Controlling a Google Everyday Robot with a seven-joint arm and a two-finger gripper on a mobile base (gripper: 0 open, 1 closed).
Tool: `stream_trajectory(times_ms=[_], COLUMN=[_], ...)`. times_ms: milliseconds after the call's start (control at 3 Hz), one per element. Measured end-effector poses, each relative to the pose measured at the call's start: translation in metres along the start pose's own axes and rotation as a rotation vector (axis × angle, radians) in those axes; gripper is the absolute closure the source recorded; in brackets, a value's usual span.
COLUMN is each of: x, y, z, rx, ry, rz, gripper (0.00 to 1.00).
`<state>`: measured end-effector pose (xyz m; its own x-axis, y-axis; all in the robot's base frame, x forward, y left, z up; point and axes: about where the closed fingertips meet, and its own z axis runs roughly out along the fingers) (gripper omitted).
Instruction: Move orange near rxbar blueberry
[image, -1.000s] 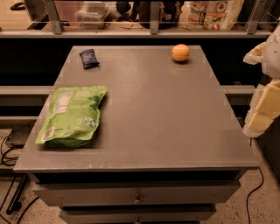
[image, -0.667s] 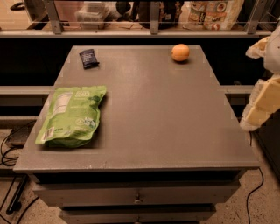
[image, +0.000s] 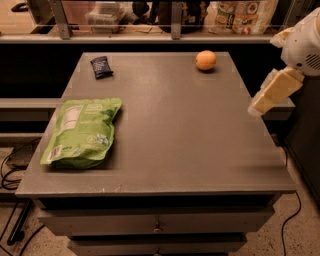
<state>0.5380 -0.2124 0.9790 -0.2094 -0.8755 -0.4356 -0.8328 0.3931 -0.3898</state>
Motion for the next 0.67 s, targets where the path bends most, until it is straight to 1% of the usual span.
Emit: stream_trajectory(times_ms=[333, 667], x=[-0.003, -0.009], y=[-0.035, -0.065], z=[0.027, 0.06], rx=[0.014, 0.019], ry=[-0.06, -0.094], rz=[0.068, 0.132], gripper=[0.0, 0.0])
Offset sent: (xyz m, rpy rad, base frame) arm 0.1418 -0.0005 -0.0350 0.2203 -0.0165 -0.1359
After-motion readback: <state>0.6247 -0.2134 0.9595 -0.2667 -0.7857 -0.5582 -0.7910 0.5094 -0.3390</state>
